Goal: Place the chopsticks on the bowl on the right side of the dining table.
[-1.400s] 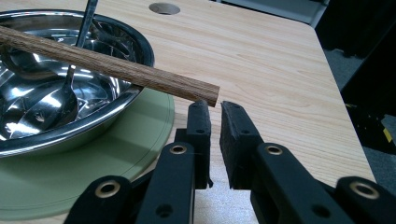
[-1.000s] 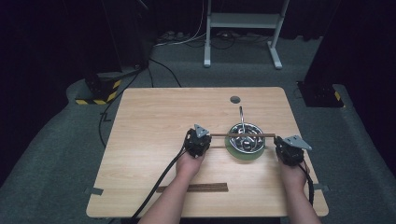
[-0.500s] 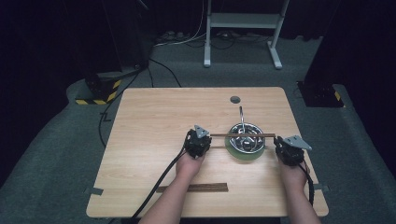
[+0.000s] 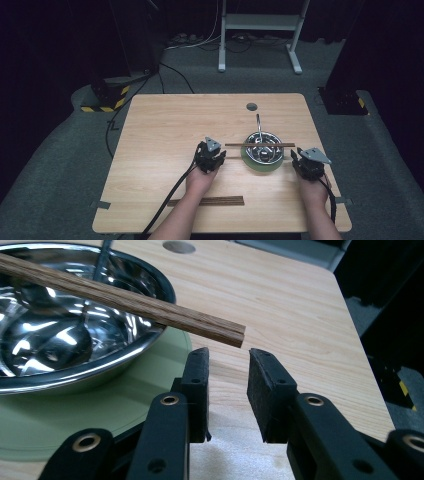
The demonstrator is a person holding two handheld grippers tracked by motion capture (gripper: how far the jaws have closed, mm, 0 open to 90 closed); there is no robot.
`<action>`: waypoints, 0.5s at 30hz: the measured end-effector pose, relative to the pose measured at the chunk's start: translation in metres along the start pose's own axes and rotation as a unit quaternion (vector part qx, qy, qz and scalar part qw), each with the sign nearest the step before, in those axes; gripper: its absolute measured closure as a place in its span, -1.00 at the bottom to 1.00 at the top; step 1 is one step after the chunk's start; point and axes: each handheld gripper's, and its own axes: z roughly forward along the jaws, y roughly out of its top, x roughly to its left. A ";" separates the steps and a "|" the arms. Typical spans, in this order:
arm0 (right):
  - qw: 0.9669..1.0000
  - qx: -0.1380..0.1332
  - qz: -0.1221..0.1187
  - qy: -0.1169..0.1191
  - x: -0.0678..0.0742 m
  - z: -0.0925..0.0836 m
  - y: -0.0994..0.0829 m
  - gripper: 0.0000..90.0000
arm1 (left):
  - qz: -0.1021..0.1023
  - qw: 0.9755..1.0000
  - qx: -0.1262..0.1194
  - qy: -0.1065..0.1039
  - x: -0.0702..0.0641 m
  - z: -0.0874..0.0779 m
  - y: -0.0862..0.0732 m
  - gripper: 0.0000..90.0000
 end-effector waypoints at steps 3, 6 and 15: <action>1.000 -0.002 0.000 0.001 0.000 -0.003 -0.001 0.52 | -0.001 1.000 -0.005 0.001 -0.002 -0.003 0.000 0.48; 1.000 -0.002 0.004 0.003 0.001 -0.005 -0.002 0.50 | 0.003 1.000 -0.006 -0.004 -0.001 -0.010 0.000 0.39; 1.000 0.003 0.002 0.004 0.004 -0.009 -0.003 0.44 | 0.003 1.000 -0.001 -0.014 0.013 -0.035 -0.001 0.10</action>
